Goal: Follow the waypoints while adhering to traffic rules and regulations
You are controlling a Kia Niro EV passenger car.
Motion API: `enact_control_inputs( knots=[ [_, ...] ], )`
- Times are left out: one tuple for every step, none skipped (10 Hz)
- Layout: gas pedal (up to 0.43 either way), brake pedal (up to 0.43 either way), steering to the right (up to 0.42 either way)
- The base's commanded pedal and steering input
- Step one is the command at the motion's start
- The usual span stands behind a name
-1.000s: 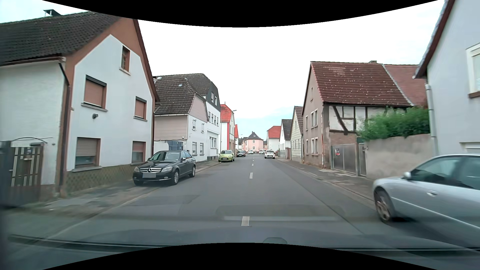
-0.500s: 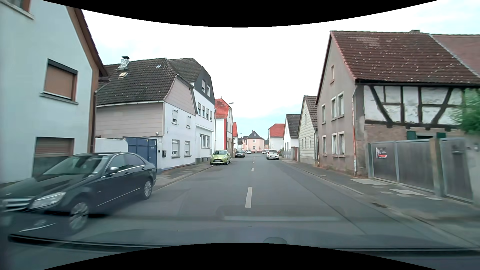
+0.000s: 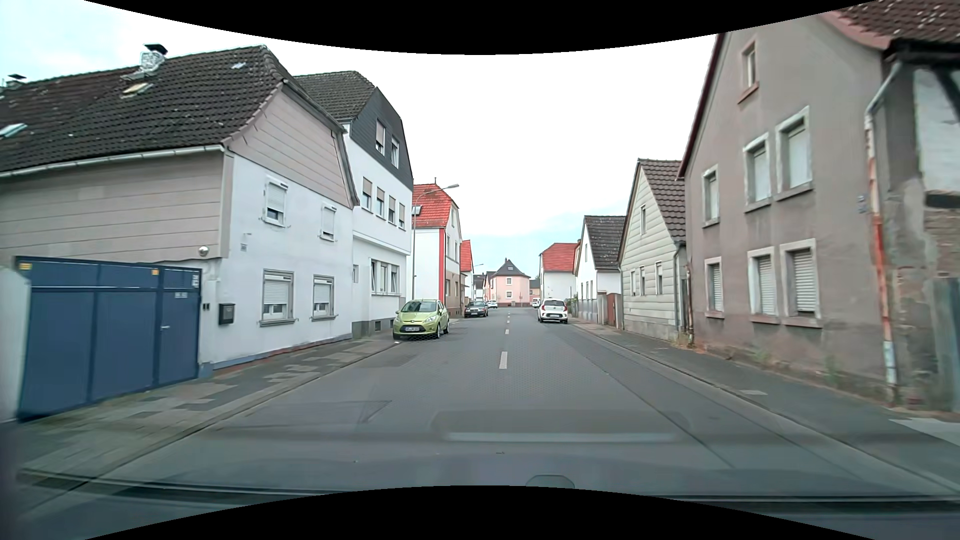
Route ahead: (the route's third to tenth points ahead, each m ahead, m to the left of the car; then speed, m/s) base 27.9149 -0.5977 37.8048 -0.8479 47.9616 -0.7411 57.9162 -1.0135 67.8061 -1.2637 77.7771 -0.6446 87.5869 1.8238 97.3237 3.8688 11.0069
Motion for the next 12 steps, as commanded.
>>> enact_control_inputs(
  knots=[
    [0.028, 0.000, -0.004],
    [0.028, 0.000, -0.004],
    [0.028, 0.000, -0.004],
    [0.028, 0.000, -0.004],
    [0.028, 0.000, -0.004],
    [0.028, 0.000, -0.004],
    [0.008, 0.000, -0.004],
    [0.000, 0.000, -0.004],
    [0.000, 0.000, -0.004],
    [0.000, 0.000, -0.004],
    [0.000, 0.000, -0.004],
    [0.000, 0.000, -0.003]
  ],
)
